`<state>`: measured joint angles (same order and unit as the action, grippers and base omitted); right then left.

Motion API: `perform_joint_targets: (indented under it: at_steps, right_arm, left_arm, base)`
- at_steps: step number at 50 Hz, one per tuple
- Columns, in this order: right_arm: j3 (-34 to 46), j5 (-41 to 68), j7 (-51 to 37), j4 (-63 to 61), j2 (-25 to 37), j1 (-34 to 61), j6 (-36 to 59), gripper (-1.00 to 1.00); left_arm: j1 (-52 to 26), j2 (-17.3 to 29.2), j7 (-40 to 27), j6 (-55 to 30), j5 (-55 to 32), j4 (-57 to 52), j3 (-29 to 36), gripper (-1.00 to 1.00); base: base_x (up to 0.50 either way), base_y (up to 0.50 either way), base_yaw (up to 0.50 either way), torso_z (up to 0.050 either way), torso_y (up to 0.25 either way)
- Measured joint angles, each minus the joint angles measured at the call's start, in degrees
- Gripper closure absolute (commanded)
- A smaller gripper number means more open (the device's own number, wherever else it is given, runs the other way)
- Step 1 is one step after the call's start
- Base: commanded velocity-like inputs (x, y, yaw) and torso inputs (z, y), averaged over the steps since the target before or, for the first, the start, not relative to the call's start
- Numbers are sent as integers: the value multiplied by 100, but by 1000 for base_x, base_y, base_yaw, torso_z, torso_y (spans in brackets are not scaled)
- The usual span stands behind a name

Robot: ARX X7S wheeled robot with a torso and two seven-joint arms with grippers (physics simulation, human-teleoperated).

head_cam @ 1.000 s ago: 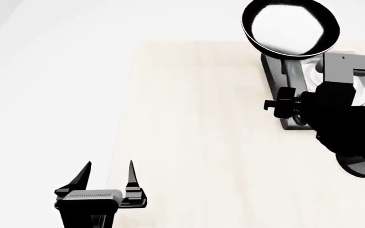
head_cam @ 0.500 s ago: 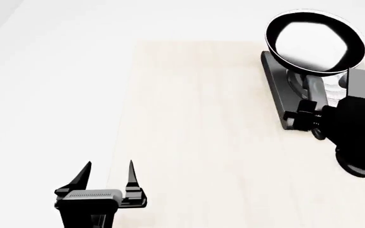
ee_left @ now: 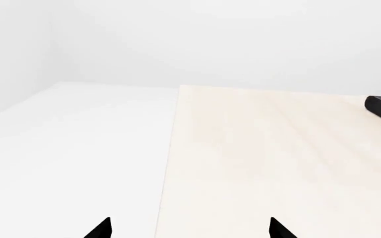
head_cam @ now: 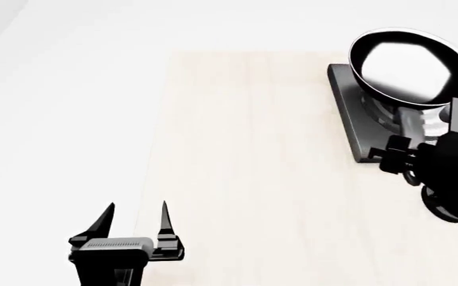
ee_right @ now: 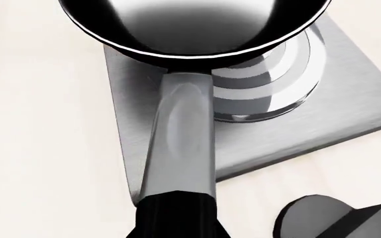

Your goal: Turn on the stove and put the frying pan on it.

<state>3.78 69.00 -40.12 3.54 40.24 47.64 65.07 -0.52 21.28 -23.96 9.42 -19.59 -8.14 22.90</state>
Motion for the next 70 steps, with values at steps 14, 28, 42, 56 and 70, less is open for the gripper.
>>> perform_joint_targets:
  at_steps: [14,28,42,56,70]
  right_arm:
    - [31,-106,98,228,36,33,-111,100]
    - [-29,-125,109,293,90,-125,-217,100]
    - [-48,-152,127,325,94,-238,-309,100]
    - [-12,-173,173,370,63,-269,-395,100]
    - [-67,-454,241,326,105,-84,-441,-100]
  left_arm:
    - [-5,12,-10,4,-22,2,5,-100]
    - [-7,22,-25,5,-28,1,16,-100]
    - [-3,35,-39,11,-32,-1,26,-100]
    - [-20,37,-48,7,-43,12,41,-100]
    - [-28,46,-57,4,-60,9,52,-100]
  base:
    - [0,0,0,1,2]
    - [0,0,0,1,2]
    - [0,0,0,0,2]
    - [0,0,0,1,2]
    - [0,0,0,0,1]
